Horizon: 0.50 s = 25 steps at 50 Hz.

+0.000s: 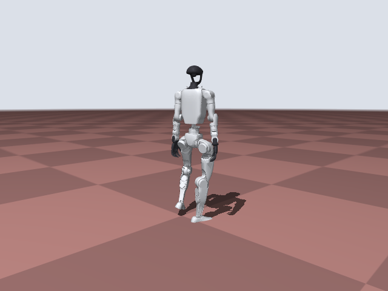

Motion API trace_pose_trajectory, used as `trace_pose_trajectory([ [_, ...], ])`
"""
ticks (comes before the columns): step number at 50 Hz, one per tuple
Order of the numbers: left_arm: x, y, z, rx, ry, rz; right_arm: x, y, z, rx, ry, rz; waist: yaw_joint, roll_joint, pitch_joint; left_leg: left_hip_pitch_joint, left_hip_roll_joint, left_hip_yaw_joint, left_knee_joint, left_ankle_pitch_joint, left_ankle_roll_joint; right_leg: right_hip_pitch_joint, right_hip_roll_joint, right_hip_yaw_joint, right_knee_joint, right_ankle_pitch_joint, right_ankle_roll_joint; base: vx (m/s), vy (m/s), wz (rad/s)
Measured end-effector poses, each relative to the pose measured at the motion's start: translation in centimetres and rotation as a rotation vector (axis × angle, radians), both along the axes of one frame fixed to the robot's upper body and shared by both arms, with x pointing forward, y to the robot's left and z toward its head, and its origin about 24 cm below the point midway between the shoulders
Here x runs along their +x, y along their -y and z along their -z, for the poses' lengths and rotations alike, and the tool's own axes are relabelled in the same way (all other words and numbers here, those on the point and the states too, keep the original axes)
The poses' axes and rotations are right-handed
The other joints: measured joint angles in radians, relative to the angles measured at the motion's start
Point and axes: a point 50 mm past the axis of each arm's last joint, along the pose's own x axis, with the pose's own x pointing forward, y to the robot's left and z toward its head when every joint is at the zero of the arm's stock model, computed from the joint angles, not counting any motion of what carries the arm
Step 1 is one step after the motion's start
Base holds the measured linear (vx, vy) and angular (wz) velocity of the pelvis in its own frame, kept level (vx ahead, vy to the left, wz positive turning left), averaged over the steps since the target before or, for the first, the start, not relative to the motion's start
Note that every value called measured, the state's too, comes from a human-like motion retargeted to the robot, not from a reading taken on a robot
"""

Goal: In place motions

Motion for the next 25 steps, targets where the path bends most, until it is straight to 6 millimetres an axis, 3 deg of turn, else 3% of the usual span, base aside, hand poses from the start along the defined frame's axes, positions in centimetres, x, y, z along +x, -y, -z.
trace_pose_trajectory([
  [2, 0.2, 0.7, 0.1, 0.009, 0.035, -0.009, -0.5, 0.9, -0.2, -0.046, -0.027, -0.001, -0.005, -0.001, 0.002, -0.084, -0.057, 0.025, -0.039, 0.044, -0.023, -0.014, -0.027, -0.015, 0.001, 0.008, 0.01, -0.13, 0.05, 0.15],
  [8, -0.9, 0.5, 0.1, 0.05, 0.028, 0.019, -1.1, 2.1, -0.5, -0.095, -0.048, 0.034, 0.063, 0.033, 0.089, -0.167, -0.125, -0.015, -0.444, 0.123, -0.238, 0.025, 0.006, 0.025, 0.008, 0.021, -0.007, -0.05, -0.06, -0.58],
  [13, -3.0, 1.1, 0.1, 0.036, -0.035, 0.028, -1.3, 2.2, -0.5, -0.095, -0.046, 0.078, 0.171, 0.064, 0.16, -0.207, -0.143, -0.158, -0.703, 0.074, -0.361, 0.066, 0.002, 0.079, 0.01, 0.034, -0.011, 0.0, 0.0, -0.94],
  [16, -4.7, 1.7, 0.1, 0.025, -0.082, 0.004, -1.4, 2.1, -0.5, -0.096, -0.053, 0.071, 0.191, 0.067, 0.179, -0.235, -0.127, -0.146, -0.723, 0.062, -0.383, 0.069, -0.016, 0.1, 0.016, 0.041, -0.021, 0.03, 0.03, -0.61],
  [20, -6.6, 2.4, 0.0, 0.016, -0.146, -0.017, -0.8, 1.9, -0.5, -0.077, -0.05, 0.053, 0.198, 0.068, 0.183, -0.259, -0.111, -0.128, -0.644, 0.068, -0.357, 0.054, -0.04, 0.117, 0.026, 0.051, -0.032, 0.01, 0.06, -0.36],
  [25, -8.8, 2.4, -0.4, 0.023, -0.218, -0.025, 0.3, 1.0, -0.2, -0.05, -0.015, 0.021, 0.167, 0.086, 0.136, -0.186, -0.131, -0.162, -0.669, 0.066, -0.332, 0.029, -0.038, 0.118, 0.036, 0.051, -0.025, 0.09, 0.06, -0.14],
])
